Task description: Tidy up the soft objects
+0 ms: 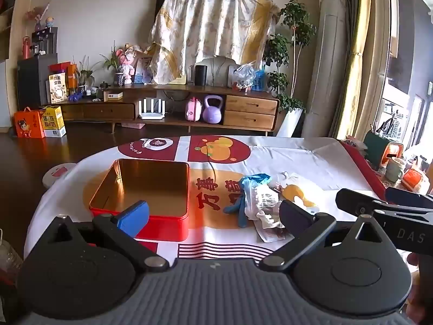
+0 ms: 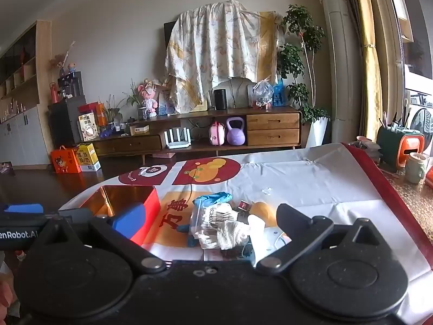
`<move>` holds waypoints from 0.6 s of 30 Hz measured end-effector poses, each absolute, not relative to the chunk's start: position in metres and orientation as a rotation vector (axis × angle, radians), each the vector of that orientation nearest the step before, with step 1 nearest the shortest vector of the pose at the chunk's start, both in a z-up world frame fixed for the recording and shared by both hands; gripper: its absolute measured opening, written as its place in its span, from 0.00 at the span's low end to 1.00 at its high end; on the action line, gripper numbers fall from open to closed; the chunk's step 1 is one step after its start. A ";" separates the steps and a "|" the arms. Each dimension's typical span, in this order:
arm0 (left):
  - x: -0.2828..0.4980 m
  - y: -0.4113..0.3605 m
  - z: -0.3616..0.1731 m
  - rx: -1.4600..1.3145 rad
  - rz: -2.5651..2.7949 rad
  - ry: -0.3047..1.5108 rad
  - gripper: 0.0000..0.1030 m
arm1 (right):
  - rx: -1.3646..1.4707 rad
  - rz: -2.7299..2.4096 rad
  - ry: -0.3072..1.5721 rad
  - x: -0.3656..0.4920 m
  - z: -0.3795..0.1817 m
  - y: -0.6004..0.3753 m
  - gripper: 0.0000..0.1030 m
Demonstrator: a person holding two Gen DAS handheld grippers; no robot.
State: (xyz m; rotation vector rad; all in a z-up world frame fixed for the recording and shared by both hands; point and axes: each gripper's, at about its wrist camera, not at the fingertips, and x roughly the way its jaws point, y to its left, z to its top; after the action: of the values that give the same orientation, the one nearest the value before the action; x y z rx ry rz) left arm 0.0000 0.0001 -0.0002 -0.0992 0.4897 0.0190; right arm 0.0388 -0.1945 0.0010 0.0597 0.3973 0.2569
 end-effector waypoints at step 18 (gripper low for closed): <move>0.007 0.001 -0.007 -0.122 0.012 0.499 1.00 | 0.081 0.262 0.389 0.038 0.001 -0.196 1.00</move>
State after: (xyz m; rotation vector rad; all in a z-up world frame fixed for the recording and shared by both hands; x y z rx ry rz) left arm 0.0070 0.0014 -0.0072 -0.1220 0.4985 0.0116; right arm 0.0380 -0.1963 0.0009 0.0812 0.3888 0.2624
